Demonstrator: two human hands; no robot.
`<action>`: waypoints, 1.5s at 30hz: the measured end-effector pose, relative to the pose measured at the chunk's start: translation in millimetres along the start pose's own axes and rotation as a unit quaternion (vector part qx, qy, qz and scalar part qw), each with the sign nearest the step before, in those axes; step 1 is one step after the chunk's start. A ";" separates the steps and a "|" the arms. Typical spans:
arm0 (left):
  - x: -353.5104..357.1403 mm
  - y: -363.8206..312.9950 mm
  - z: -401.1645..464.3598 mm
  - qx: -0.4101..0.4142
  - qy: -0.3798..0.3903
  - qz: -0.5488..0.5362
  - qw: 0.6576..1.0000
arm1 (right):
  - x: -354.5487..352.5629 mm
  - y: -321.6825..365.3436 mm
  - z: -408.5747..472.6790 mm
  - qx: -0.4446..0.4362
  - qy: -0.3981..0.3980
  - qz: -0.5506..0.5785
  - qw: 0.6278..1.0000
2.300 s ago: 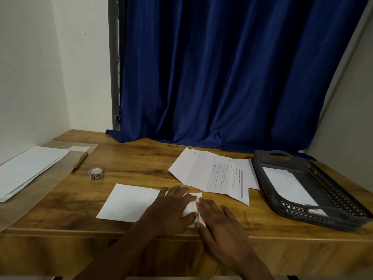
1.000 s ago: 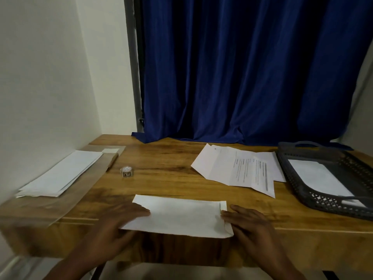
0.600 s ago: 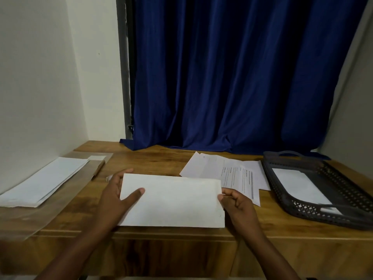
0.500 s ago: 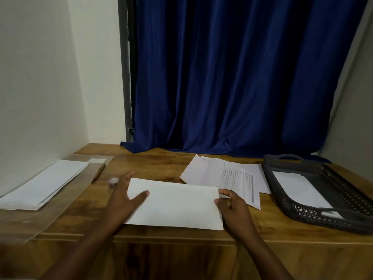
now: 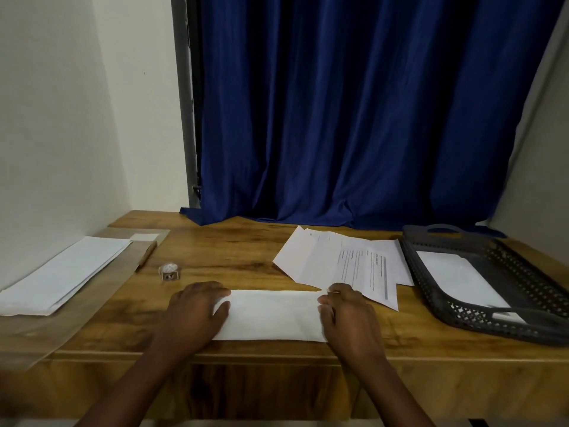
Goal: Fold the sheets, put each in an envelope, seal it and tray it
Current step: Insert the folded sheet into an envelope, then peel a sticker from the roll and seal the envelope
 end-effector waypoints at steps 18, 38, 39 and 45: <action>-1.3 -6.0 -2.6 0.011 0.007 0.024 1.000 | 27.9 12.7 -16.7 -0.009 0.245 0.044 0.969; -72.9 108.6 43.2 -0.091 -0.045 -0.059 0.993 | 45.2 77.9 -12.7 -0.092 0.182 0.115 0.972; -68.9 116.0 46.3 -0.106 -0.005 -0.059 0.993 | 45.9 77.9 -12.5 -0.091 0.183 0.112 0.972; -47.0 112.1 54.3 -0.105 0.057 -0.059 0.991 | 47.4 77.0 -12.3 -0.082 0.182 0.113 0.973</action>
Point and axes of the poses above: each hand's wrist, its own z-axis towards the middle knuckle, its own x-axis out of the palm, y = z × x, the point moved 10 cm from there along z, towards the middle knuckle, and after that the axes turned 8 degrees about -y, right-handed, at the moved point
